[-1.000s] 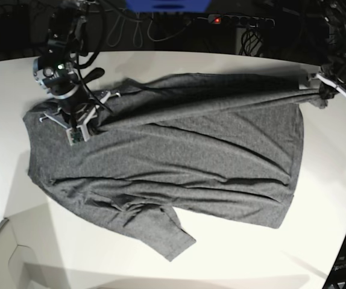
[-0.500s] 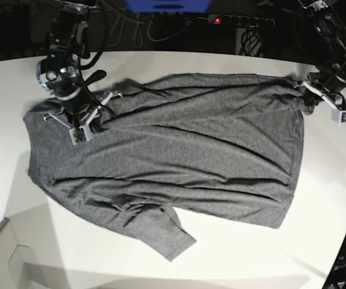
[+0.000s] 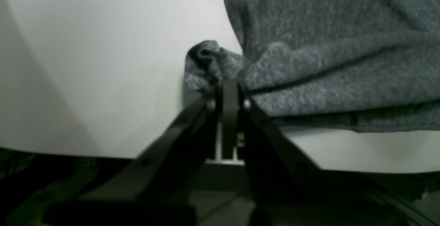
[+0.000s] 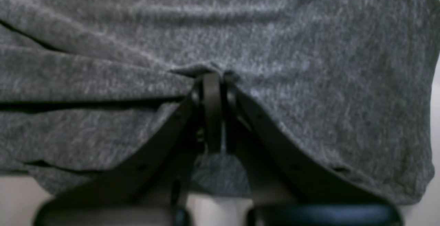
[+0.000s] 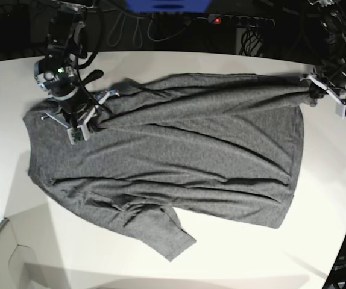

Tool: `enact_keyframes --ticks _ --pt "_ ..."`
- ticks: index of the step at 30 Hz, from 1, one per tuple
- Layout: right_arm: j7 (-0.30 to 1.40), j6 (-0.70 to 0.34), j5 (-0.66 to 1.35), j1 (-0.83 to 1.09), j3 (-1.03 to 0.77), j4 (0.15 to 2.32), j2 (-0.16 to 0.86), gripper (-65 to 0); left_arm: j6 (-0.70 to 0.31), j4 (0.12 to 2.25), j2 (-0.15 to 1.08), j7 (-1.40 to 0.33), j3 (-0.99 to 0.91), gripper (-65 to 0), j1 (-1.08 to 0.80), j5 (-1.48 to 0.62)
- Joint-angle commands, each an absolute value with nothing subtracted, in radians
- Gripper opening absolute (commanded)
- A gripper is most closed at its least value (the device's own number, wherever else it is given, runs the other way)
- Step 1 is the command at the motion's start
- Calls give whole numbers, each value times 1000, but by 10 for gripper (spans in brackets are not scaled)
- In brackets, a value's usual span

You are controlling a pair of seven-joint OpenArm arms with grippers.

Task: Layout the t-shirt on the table in an organized manner, then fold the t-shirt properly
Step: 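Hold the shoulder corners with both grippers and drag them toward the robot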

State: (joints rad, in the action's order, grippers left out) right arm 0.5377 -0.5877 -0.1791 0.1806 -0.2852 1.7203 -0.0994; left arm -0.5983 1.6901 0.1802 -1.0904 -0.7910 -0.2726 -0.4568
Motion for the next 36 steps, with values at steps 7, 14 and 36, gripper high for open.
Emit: enact_keyframes --ticks 7,14,36 --pt "513 -593 -166 174 -285 1739 -99 -650 -591 1695 193 -1072 -786 -569 -262 -469" --pt "519 -593 -166 176 -285 1742 -99 -650 -599 1709 193 -1076 -794 -336 -272 -472" --pt "521 -593 -166 176 -358 1742 -99 -650 -601 1704 117 -1066 -794 -313 -280 -470"
